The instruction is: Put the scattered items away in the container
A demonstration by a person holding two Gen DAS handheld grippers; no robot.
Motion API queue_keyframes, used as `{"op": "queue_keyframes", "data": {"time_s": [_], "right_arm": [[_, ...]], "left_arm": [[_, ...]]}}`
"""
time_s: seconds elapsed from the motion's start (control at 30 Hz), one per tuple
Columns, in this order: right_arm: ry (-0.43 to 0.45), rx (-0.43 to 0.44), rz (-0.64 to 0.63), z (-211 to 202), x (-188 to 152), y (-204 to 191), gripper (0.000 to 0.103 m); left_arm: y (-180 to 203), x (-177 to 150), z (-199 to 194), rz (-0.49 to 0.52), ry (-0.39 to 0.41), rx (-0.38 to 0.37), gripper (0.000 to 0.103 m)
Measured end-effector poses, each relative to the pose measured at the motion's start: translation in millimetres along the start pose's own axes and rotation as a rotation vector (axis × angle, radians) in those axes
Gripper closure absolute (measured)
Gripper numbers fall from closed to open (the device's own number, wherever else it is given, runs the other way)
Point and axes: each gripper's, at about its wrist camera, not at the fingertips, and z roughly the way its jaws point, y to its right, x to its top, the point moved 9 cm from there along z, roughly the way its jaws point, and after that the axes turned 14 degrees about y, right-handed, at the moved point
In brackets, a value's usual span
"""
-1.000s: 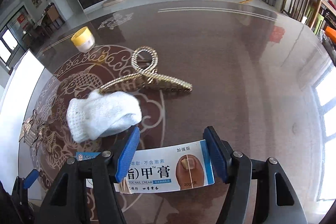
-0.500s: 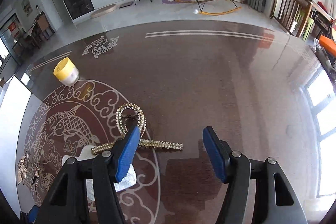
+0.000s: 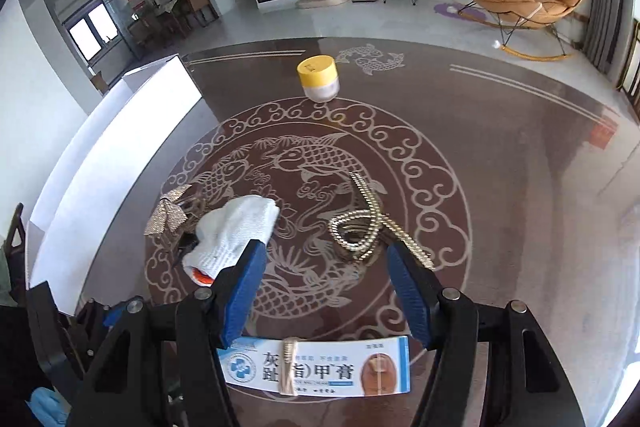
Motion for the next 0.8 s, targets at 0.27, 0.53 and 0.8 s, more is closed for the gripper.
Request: {"op": "queue_keyframes", "data": {"time_s": [0.27,0.53,0.8], "right_arm": [[-0.066,0.202,0.202,-5,-41,15,0.038],[-0.043,0.248,0.087,-63,-109,-25,0.038],[0.004,0.002,0.035,-80,-123,5,0.039]], "left_arm": [[1,-1,-1,0.023,-0.017,-0.034,0.000],[-9,1,7,0.022,-0.027,-0.033,0.000],[-27,21,20,-0.106,-0.048,-0.080,0.000]]}}
